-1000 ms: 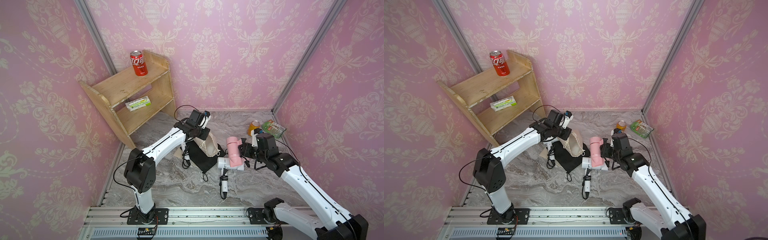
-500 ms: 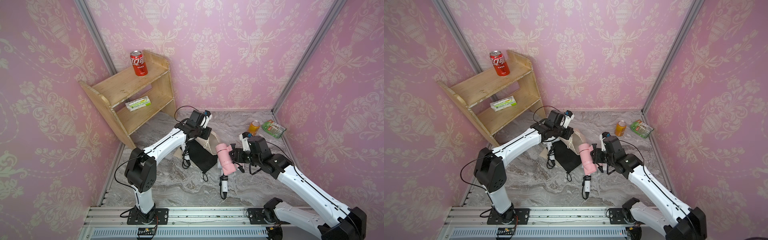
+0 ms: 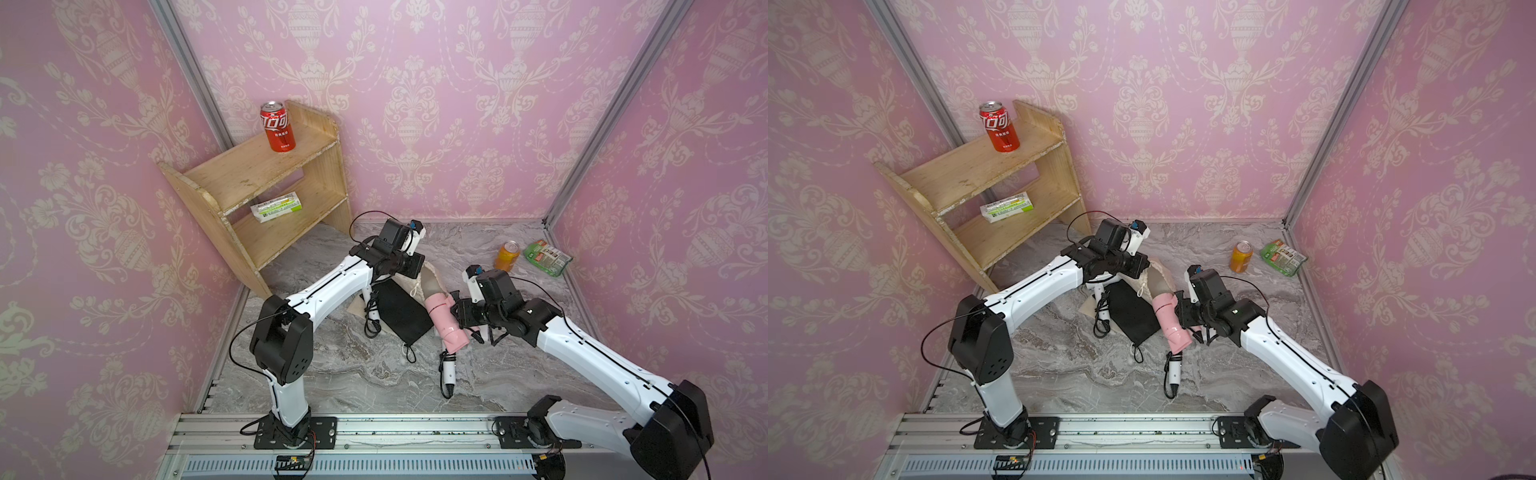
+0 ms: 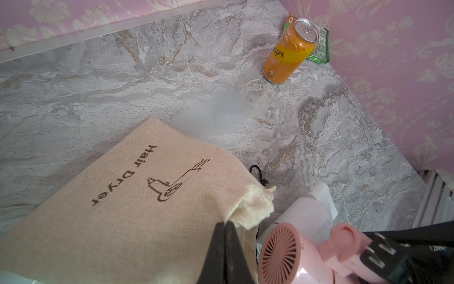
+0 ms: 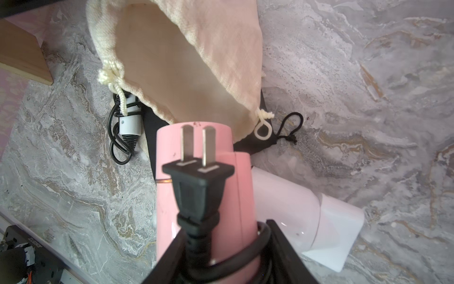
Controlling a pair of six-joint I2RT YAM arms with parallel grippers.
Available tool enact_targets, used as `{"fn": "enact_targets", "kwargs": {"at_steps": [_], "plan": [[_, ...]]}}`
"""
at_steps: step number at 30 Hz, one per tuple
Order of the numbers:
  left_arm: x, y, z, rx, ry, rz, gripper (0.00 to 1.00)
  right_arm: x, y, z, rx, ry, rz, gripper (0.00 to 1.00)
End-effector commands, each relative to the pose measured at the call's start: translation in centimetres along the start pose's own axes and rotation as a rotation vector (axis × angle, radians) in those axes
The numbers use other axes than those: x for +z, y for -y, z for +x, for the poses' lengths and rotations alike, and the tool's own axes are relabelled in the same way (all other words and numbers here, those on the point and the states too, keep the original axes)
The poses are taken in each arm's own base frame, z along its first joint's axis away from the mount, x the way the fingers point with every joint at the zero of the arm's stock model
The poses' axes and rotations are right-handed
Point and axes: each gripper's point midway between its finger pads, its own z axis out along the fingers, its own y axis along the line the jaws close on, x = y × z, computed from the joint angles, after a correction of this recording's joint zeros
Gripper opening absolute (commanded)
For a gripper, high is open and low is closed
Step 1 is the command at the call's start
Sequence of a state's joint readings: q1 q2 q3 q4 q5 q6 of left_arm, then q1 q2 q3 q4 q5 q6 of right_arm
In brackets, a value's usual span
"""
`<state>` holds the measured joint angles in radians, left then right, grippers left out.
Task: Pack away hair dryers
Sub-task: Place the hair dryer in the drawstring bag.
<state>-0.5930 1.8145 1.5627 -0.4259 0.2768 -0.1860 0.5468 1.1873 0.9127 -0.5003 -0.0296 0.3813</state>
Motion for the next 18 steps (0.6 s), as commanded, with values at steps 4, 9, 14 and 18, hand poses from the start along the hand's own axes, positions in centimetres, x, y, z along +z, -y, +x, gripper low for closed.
{"fn": "enact_targets", "kwargs": {"at_steps": [4, 9, 14, 18], "plan": [[0.4, 1.7, -0.2, -0.005, -0.015, 0.057, 0.0, -0.6, -1.9, -4.5, -0.128, 0.115, 0.002, 0.31], [0.6, 1.8, 0.0, 0.005, -0.031, 0.06, 0.0, -0.6, -1.3, -5.2, -0.166, 0.122, 0.056, 0.31], [0.6, 2.0, 0.1, 0.01, -0.04, 0.068, 0.0, -0.7, -0.9, -5.7, -0.208, 0.126, 0.094, 0.32], [0.4, 2.4, -0.5, 0.004, -0.04, 0.077, 0.0, -0.9, -1.2, -6.1, -0.232, 0.138, 0.089, 0.32]]}}
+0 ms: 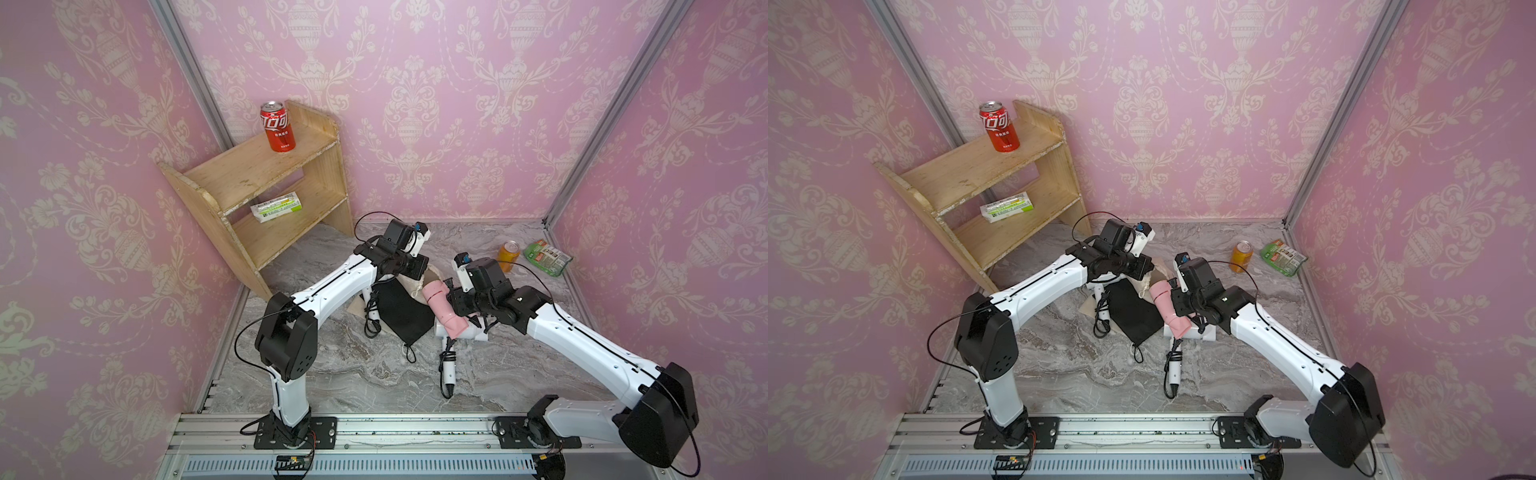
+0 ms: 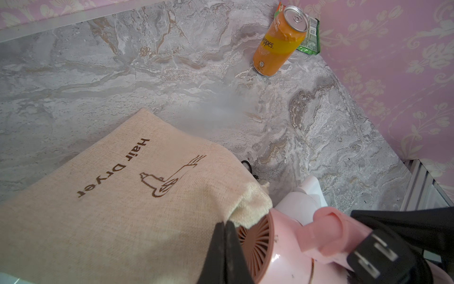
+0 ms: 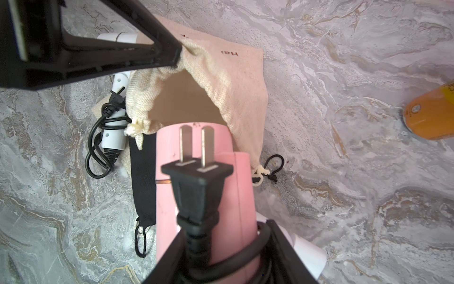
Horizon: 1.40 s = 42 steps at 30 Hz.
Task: Pack away hair dryers
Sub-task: Place the hair dryer in the drawstring bag.
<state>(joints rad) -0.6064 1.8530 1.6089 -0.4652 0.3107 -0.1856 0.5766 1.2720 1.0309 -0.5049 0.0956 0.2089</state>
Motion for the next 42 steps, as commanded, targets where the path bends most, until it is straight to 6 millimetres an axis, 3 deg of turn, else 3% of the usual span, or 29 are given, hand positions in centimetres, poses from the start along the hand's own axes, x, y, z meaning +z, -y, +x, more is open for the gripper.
{"fn": "enact_targets", "kwargs": {"at_steps": [1, 10, 24, 34, 42], "plan": [[-0.5, 1.4, -1.0, 0.004, -0.001, 0.042, 0.0, -0.9, -0.3, -2.7, -0.041, 0.08, 0.009, 0.32], [-1.4, 2.0, -1.4, 0.027, -0.006, 0.056, 0.0, -2.2, 0.3, -4.3, -0.091, 0.117, 0.059, 0.33], [-1.0, 2.0, -0.5, 0.044, -0.037, 0.067, 0.0, -4.4, 1.4, -5.5, -0.152, 0.165, 0.139, 0.35], [-1.5, 2.4, -1.0, 0.048, -0.029, 0.079, 0.0, -4.1, 1.8, -5.6, -0.179, 0.155, 0.172, 0.36], [-1.8, 3.0, -1.9, 0.043, -0.011, 0.101, 0.0, -3.6, 0.8, -6.3, -0.179, 0.16, 0.131, 0.36]]}}
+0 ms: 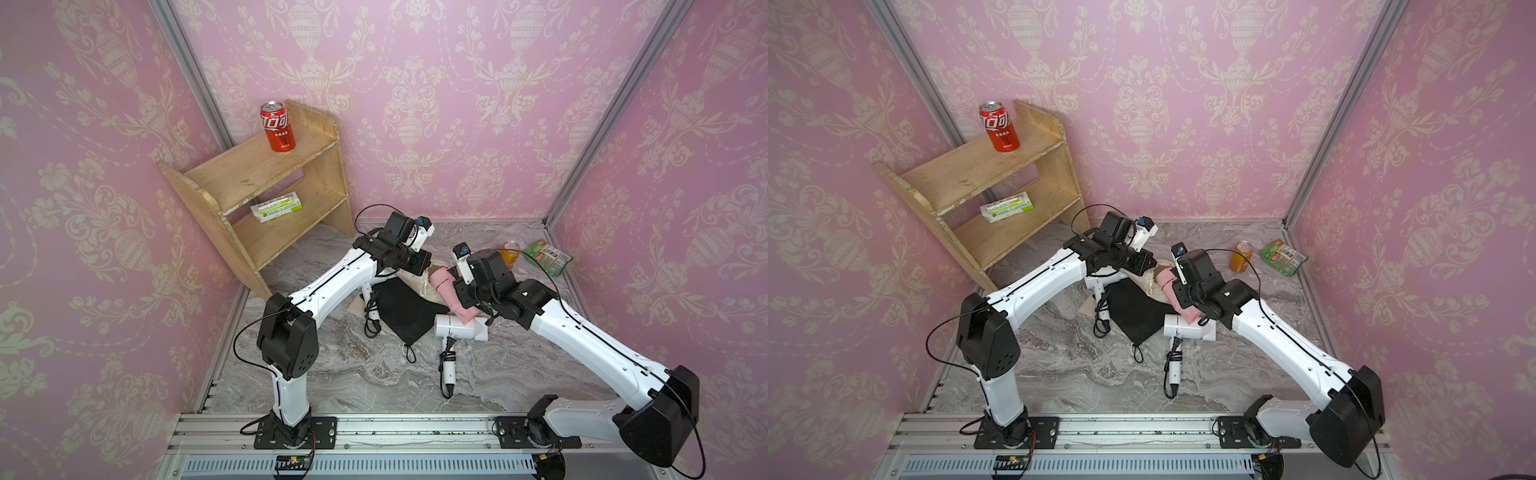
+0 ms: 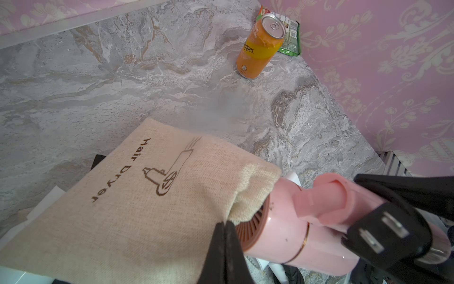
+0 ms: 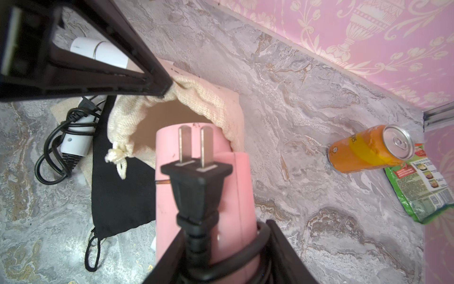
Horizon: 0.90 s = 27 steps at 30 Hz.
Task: Pack away hair dryers
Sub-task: Place the hair dryer in the drawstring bag.
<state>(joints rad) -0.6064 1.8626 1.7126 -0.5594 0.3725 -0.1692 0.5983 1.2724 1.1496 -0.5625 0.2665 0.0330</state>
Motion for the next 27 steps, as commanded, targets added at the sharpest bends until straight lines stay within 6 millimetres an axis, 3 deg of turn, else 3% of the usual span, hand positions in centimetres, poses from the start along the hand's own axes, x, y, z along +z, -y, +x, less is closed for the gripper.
{"fn": "enact_targets", "kwargs": {"at_steps": [1, 3, 5, 9, 27], "plan": [[-0.3, 1.2, -0.7, 0.023, 0.003, 0.039, 0.0, -0.8, -0.4, -2.6, 0.006, 0.083, -0.016, 0.36], [-0.2, 1.2, -0.9, 0.014, 0.001, 0.036, 0.0, -1.0, -0.7, -2.8, 0.008, 0.094, -0.027, 0.36], [0.0, 1.2, -1.0, 0.002, -0.002, 0.037, 0.0, -0.2, -1.1, -1.5, -0.004, 0.063, -0.035, 0.36], [0.1, 1.5, -1.8, -0.022, 0.006, 0.051, 0.0, 0.3, -1.7, -0.7, -0.017, 0.049, -0.048, 0.36], [-0.1, 3.1, -2.9, -0.052, 0.027, 0.114, 0.0, 2.6, -3.2, 1.2, -0.038, -0.018, -0.088, 0.36]]}}
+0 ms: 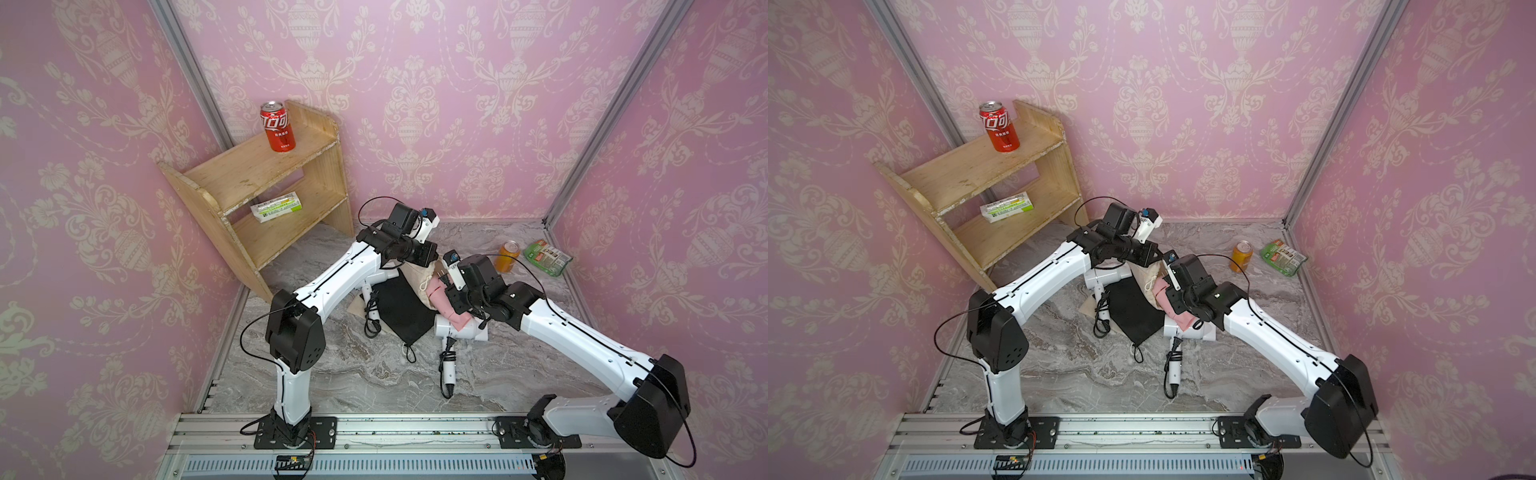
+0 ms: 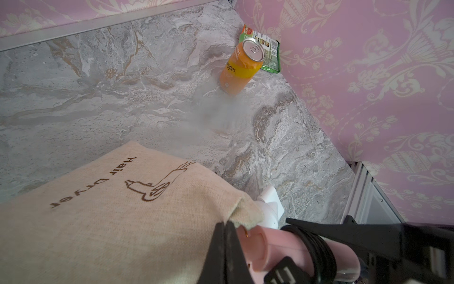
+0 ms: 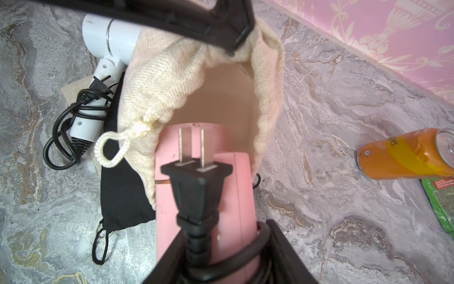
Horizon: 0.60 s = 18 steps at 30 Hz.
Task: Pack away hair dryers
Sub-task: Place the hair dryer in the drawstring bag.
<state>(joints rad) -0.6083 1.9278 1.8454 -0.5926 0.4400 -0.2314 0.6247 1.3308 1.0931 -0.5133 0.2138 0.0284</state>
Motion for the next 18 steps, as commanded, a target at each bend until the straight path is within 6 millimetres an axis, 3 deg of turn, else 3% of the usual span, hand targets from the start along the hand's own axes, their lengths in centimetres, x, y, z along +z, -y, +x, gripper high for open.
{"fn": "enact_targets", "kwargs": {"at_steps": [1, 9, 18], "plan": [[-0.1, 1.7, -0.5, -0.002, 0.009, 0.042, 0.0, 0.2, -0.6, -1.1, -0.005, 0.041, -0.018, 0.36], [0.0, 2.9, -0.3, 0.013, 0.006, 0.057, 0.0, 1.1, -1.1, -1.0, 0.01, 0.017, -0.04, 0.36], [-1.0, 3.4, -0.2, 0.029, 0.018, 0.051, 0.0, 1.2, 0.0, -1.5, 0.147, 0.043, -0.105, 0.36]]}}
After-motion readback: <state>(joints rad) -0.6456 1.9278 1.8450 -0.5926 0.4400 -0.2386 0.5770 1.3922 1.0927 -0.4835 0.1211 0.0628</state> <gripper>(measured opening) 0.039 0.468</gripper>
